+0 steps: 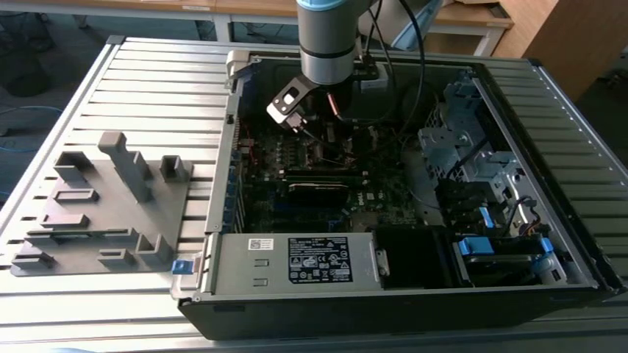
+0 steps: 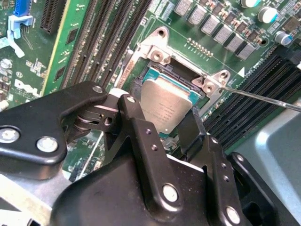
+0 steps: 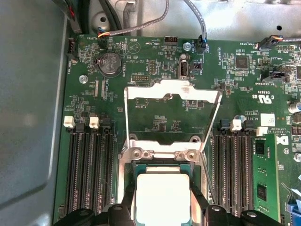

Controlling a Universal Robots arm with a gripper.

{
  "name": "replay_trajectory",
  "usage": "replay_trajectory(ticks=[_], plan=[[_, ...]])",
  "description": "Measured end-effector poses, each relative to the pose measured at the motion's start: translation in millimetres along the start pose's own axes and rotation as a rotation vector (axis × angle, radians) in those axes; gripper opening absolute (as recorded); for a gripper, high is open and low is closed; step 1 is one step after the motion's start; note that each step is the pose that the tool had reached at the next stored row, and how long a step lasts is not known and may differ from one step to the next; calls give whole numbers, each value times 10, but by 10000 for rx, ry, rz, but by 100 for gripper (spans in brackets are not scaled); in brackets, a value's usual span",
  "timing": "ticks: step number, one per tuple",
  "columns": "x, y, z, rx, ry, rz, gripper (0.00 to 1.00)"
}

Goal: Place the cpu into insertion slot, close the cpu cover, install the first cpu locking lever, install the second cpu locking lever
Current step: 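Place the cpu into insertion slot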

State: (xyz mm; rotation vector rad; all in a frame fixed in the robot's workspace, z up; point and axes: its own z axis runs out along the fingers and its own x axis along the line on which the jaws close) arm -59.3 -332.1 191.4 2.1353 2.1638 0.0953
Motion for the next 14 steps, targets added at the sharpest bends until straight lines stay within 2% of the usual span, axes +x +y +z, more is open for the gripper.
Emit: replay_trajectory(ticks=[1, 3, 14], plan=[[1, 2, -10, -4, 8, 1, 54], [-3, 2, -34, 12, -15, -2, 54], [-3, -10, -19, 13, -18, 58, 54]])
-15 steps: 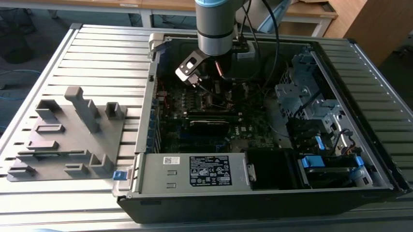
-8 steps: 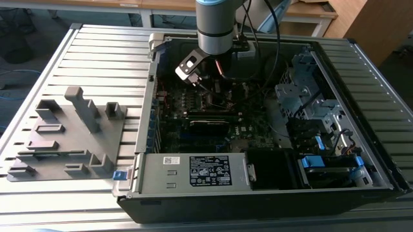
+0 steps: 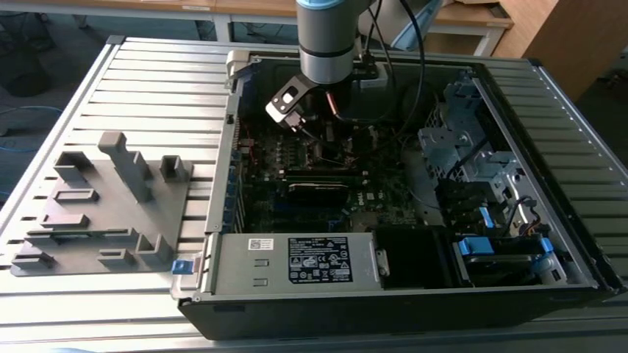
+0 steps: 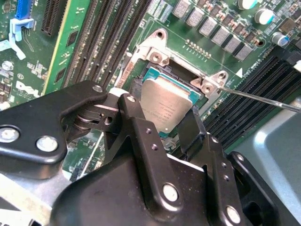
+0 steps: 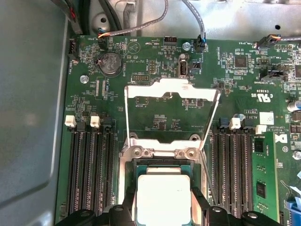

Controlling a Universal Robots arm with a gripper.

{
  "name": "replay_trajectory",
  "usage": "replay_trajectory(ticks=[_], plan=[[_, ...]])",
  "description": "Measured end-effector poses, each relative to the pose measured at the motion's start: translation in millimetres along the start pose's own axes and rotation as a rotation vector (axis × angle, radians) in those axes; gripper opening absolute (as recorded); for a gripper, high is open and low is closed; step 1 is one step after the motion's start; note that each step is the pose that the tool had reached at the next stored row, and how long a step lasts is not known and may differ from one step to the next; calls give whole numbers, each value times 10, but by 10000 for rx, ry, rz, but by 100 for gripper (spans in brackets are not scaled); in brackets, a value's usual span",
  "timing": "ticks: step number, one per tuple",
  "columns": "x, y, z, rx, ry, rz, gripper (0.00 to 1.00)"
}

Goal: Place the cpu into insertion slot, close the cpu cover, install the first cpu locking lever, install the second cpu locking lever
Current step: 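Place the cpu into insertion slot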

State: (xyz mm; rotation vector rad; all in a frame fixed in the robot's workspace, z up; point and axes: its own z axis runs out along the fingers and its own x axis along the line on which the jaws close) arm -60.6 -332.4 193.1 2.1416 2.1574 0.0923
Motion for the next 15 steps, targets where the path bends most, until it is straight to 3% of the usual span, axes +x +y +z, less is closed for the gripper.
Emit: replay_trajectory(ticks=[15], plan=[[1, 2, 20, 2, 2, 4, 54]])
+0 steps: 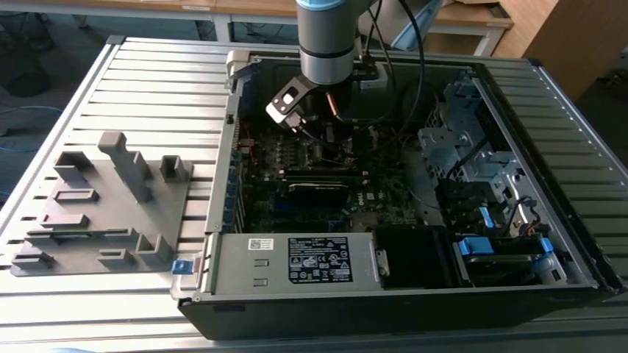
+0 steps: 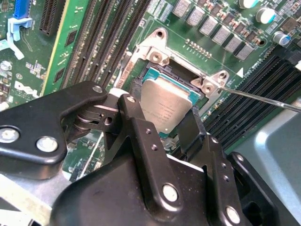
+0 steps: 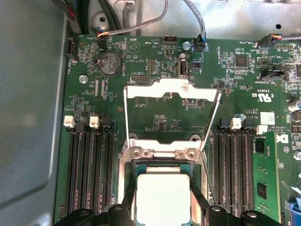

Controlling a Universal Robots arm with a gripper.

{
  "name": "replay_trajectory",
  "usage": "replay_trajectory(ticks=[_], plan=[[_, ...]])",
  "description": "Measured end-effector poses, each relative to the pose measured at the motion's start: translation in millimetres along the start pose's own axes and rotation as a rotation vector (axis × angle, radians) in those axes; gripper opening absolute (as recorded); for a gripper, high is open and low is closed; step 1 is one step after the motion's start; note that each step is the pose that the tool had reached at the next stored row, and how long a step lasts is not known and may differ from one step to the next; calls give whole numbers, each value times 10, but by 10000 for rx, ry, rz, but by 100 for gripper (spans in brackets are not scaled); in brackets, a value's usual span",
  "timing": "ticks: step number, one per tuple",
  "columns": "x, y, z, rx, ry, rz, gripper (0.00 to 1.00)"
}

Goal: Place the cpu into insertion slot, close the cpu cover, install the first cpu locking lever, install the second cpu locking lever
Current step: 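Place the cpu into insertion slot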

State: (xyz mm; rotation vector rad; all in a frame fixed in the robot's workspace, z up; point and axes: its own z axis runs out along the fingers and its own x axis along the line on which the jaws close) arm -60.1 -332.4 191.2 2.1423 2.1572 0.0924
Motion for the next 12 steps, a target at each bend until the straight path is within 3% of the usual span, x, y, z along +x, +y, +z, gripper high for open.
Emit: replay_trajectory(ticks=[12], plan=[[1, -2, 16, -1, 1, 0, 54]])
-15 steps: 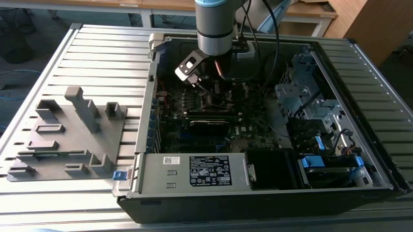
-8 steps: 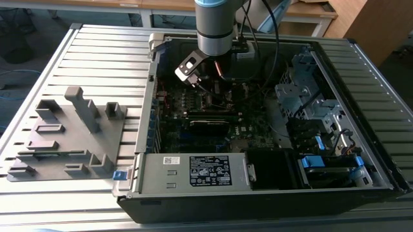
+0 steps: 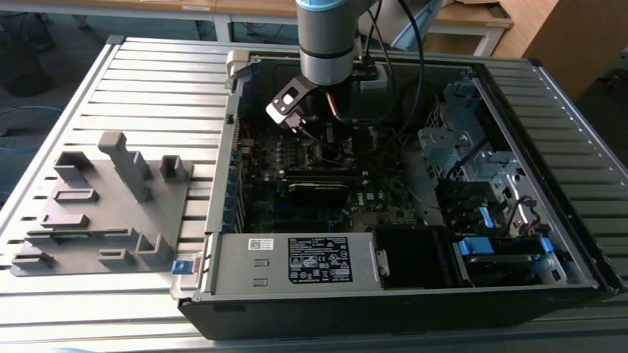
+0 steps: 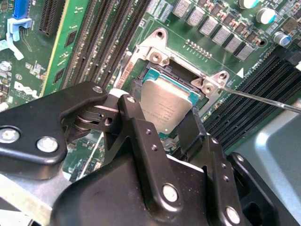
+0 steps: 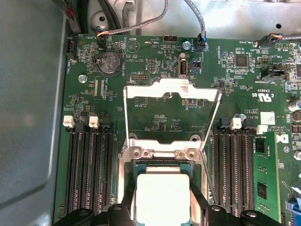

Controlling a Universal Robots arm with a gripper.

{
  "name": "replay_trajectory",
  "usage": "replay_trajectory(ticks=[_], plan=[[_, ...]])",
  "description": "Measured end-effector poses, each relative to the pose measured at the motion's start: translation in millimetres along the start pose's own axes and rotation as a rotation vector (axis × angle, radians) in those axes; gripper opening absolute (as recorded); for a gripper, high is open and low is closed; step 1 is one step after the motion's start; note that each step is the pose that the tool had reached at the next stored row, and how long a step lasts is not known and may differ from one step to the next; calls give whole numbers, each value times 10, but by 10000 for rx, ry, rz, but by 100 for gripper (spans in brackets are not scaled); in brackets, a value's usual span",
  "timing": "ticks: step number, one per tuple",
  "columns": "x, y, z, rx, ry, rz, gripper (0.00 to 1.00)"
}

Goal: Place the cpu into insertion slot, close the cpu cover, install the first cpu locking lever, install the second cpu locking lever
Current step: 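Place the cpu into insertion slot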

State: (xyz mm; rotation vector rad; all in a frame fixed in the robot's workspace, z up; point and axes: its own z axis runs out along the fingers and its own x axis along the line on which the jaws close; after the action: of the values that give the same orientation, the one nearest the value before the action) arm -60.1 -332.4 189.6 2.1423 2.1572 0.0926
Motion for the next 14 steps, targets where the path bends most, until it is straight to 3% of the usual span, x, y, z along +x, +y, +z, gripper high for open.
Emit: replay_trajectory(ticks=[14], plan=[[2, -5, -20, -1, 1, 14, 54]])
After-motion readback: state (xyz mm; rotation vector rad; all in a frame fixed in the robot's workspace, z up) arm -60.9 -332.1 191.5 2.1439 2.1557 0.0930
